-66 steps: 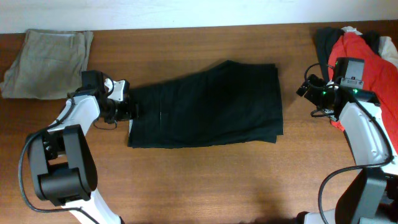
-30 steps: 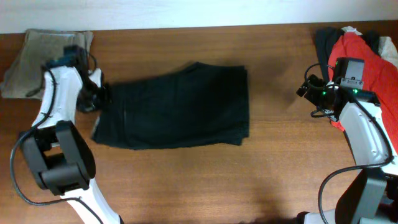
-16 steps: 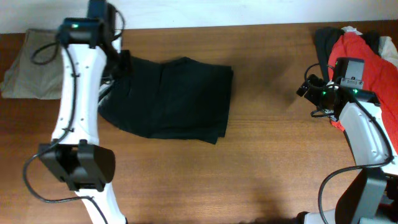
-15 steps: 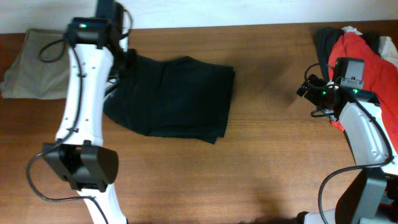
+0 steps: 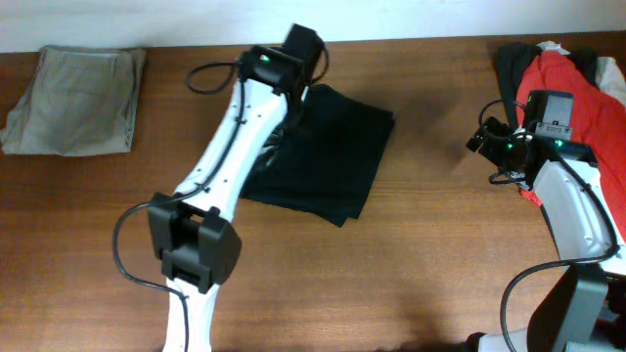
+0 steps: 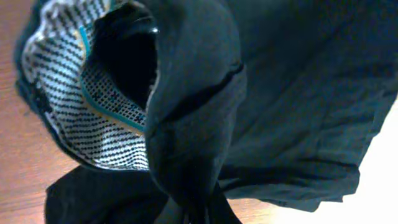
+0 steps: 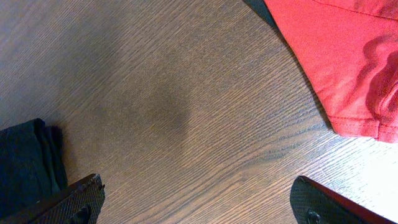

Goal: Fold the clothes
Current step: 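Fold the lifted left half rightward over the shorts with the left gripper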

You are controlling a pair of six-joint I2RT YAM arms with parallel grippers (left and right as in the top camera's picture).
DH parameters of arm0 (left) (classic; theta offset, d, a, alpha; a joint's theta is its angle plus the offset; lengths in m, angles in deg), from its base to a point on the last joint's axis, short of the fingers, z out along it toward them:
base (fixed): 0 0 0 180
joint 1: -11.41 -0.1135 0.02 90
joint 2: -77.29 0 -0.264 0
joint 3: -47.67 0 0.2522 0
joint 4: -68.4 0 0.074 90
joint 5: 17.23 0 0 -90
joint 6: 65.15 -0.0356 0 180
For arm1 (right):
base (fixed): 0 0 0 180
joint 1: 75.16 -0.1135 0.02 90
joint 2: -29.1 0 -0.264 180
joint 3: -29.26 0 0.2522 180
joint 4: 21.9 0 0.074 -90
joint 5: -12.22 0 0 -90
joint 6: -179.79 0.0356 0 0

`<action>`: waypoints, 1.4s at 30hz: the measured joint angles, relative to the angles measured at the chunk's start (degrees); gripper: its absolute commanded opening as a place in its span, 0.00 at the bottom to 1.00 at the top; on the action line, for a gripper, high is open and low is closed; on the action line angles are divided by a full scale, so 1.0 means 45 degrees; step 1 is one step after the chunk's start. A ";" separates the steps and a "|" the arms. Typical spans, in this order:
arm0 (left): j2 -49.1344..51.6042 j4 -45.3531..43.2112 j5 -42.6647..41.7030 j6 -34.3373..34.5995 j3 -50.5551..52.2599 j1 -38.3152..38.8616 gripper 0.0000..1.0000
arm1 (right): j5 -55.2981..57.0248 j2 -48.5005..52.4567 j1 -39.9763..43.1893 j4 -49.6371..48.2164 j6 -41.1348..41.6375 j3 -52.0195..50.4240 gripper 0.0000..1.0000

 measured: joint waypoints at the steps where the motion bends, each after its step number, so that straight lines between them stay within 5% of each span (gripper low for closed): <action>1: 0.0000 0.0058 0.0408 0.0155 0.0000 0.0185 0.01 | 0.0000 0.0000 0.0000 0.0000 0.0000 0.0005 0.99; 6: -0.0005 0.0947 0.1200 0.0578 -0.0039 -0.0364 0.01 | 0.0005 0.0000 0.0000 0.0000 0.0000 0.0000 0.99; 15: -0.0058 0.3487 0.3249 0.2093 -0.0053 -0.4347 0.01 | 0.0005 0.0000 0.0000 -0.0010 0.0005 0.0000 0.99; 20: -0.1666 0.3827 0.4095 0.2662 -0.0053 -0.4940 0.01 | 0.0005 0.0000 0.0000 0.0000 -0.0005 0.0005 0.99; 27: -0.2429 0.3735 0.4362 0.2764 -0.0053 -0.3735 0.01 | 0.0005 0.0000 0.0000 0.0000 0.0000 0.0005 0.99; 42: -0.0622 0.0204 0.2676 0.2866 -0.0058 -0.2021 0.01 | 0.0000 0.0000 0.0000 -0.0005 0.0000 0.0005 0.99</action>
